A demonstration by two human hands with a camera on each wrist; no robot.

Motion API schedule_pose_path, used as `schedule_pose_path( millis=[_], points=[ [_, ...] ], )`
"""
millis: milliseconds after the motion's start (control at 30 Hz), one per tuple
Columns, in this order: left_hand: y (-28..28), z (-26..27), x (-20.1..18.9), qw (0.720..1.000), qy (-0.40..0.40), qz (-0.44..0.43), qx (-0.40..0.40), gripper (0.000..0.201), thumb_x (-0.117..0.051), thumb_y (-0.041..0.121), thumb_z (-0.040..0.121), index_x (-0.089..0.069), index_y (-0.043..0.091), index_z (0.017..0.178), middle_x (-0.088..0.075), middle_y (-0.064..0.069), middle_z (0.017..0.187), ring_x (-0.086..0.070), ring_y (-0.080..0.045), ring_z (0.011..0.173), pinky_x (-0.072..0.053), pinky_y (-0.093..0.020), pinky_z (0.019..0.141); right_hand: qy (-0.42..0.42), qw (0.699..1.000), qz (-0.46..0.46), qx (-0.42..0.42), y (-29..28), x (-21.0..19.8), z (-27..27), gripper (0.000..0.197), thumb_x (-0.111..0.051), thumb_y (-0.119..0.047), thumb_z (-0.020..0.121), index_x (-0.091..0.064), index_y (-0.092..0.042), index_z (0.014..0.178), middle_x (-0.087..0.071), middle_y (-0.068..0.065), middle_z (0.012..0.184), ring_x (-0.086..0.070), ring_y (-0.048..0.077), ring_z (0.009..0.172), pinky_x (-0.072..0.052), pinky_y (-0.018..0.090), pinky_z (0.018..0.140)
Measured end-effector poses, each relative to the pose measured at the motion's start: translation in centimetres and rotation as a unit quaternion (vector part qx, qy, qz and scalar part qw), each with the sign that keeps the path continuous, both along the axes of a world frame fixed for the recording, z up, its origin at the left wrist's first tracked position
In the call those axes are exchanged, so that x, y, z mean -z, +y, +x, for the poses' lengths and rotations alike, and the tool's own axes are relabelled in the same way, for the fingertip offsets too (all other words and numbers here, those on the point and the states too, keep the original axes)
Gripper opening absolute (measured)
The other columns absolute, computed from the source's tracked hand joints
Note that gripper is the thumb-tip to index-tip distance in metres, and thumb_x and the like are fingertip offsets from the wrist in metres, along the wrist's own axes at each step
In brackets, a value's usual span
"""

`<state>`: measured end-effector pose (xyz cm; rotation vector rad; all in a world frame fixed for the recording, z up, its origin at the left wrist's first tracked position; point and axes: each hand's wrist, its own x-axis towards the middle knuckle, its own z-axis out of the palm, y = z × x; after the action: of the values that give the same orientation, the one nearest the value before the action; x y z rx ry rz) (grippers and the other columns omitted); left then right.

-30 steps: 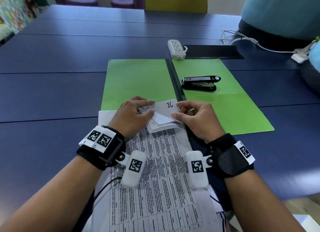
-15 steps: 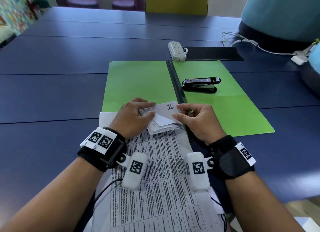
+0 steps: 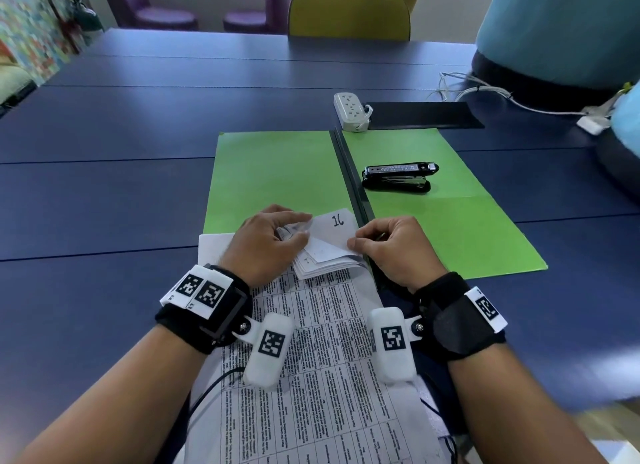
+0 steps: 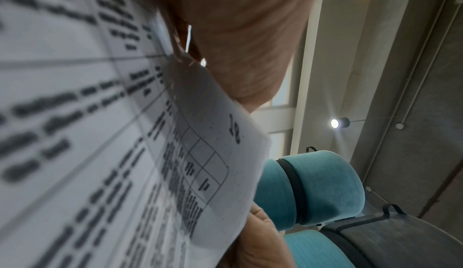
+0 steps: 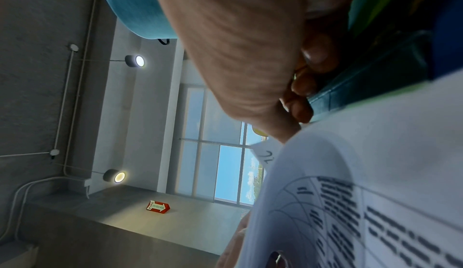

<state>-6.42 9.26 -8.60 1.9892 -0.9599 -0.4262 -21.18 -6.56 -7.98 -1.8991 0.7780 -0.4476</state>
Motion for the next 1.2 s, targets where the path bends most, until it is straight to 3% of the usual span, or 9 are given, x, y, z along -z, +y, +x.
schedule_pose_path(
  millis=[100, 200, 267, 367, 433, 500, 633, 900, 1200],
  points=[
    [0.0, 0.1, 0.3, 1.000, 0.016, -0.015, 0.005, 0.030, -0.064, 0.035, 0.095, -0.067, 0.041, 0.125, -0.063, 0.021, 0.114, -0.065, -0.008, 0.096, -0.054, -0.034, 0.094, -0.001, 1.000, -0.010, -0.025, 0.2, -0.2, -0.3, 0.011, -0.081, -0.011, 0.079, -0.075, -0.015, 0.072, -0.064, -0.015, 0.055, -0.053, -0.006, 0.049, -0.043, 0.009, 0.053],
    [-0.2, 0.0, 0.4, 0.999, 0.032, -0.027, 0.007, 0.018, -0.060, 0.044, 0.097, -0.071, 0.049, 0.111, -0.063, 0.025, 0.111, -0.064, -0.010, 0.080, -0.055, -0.032, 0.078, -0.021, 0.997, 0.004, -0.067, 0.6, -0.5, -0.6, 0.008, -0.079, -0.018, 0.082, -0.077, -0.014, 0.076, -0.065, -0.005, 0.074, -0.057, 0.001, 0.064, -0.047, 0.017, 0.063],
    [-0.3, -0.1, 0.2, 0.998, 0.047, -0.041, 0.004, 0.022, -0.055, 0.050, 0.095, -0.076, 0.043, 0.091, -0.063, 0.026, 0.109, -0.065, -0.008, 0.093, -0.053, -0.032, 0.083, -0.018, 0.996, -0.001, -0.085, 0.7, -0.7, -0.7, 0.025, -0.073, -0.034, 0.086, -0.078, -0.012, 0.073, -0.061, 0.004, 0.077, -0.056, 0.006, 0.070, -0.046, 0.021, 0.067],
    [-0.4, 0.0, 0.0, 0.995, 0.073, -0.066, -0.011, 0.035, -0.056, 0.051, 0.092, -0.076, 0.033, 0.069, -0.067, 0.022, 0.106, -0.065, -0.008, 0.102, -0.048, -0.029, 0.086, -0.032, 0.998, 0.006, -0.054, 0.8, -0.8, -0.6, 0.037, -0.067, -0.045, 0.086, -0.078, -0.012, 0.072, -0.066, 0.001, 0.074, -0.059, 0.004, 0.067, -0.044, 0.018, 0.065],
    [-0.4, 0.4, 0.4, 0.996, 0.068, -0.063, -0.017, 0.023, -0.067, 0.037, 0.093, -0.075, 0.029, 0.073, -0.070, 0.016, 0.103, -0.068, -0.014, 0.094, -0.054, -0.031, 0.080, -0.048, 0.999, 0.002, -0.009, 0.6, -0.4, -0.5, 0.024, -0.074, -0.034, 0.086, -0.077, -0.013, 0.076, -0.064, -0.004, 0.066, -0.053, 0.007, 0.056, -0.044, 0.018, 0.057],
    [-0.2, 0.5, 0.7, 0.997, 0.060, -0.041, -0.015, 0.005, -0.072, 0.035, 0.090, -0.076, 0.031, 0.092, -0.072, 0.015, 0.105, -0.070, -0.016, 0.093, -0.059, -0.037, 0.085, -0.053, 0.998, 0.001, 0.017, 0.4, -0.1, -0.4, 0.011, -0.079, -0.026, 0.083, -0.078, -0.017, 0.089, -0.064, -0.005, 0.068, -0.051, 0.004, 0.056, -0.045, 0.015, 0.056],
    [-0.1, 0.2, 0.2, 1.000, 0.013, -0.001, 0.003, 0.029, -0.066, 0.033, 0.095, -0.070, 0.030, 0.124, -0.061, 0.018, 0.118, -0.062, -0.013, 0.109, -0.049, -0.039, 0.104, -0.043, 0.999, 0.003, 0.009, 0.4, 0.0, -0.4, 0.021, -0.081, -0.022, 0.080, -0.077, -0.016, 0.099, -0.069, -0.008, 0.075, -0.057, -0.007, 0.056, -0.046, 0.009, 0.059],
    [-0.1, -0.1, -0.1, 1.000, 0.009, 0.009, 0.008, 0.031, -0.062, 0.035, 0.097, -0.069, 0.028, 0.127, -0.059, 0.018, 0.121, -0.059, -0.009, 0.110, -0.046, -0.033, 0.103, -0.056, 0.998, 0.006, 0.010, 0.2, 0.3, -0.3, 0.029, -0.082, -0.020, 0.079, -0.075, -0.012, 0.106, -0.063, -0.005, 0.075, -0.049, -0.005, 0.053, -0.044, 0.011, 0.059],
    [-0.1, 0.0, 0.1, 1.000, 0.013, -0.017, -0.004, 0.008, -0.067, 0.030, 0.093, -0.069, 0.033, 0.100, -0.068, 0.016, 0.102, -0.064, -0.004, 0.086, -0.052, -0.026, 0.079, -0.065, 0.998, 0.009, 0.002, 0.4, 0.1, -0.4, 0.025, -0.082, -0.019, 0.079, -0.074, -0.017, 0.102, -0.062, -0.004, 0.076, -0.049, 0.000, 0.056, -0.046, 0.013, 0.059]
  ],
)
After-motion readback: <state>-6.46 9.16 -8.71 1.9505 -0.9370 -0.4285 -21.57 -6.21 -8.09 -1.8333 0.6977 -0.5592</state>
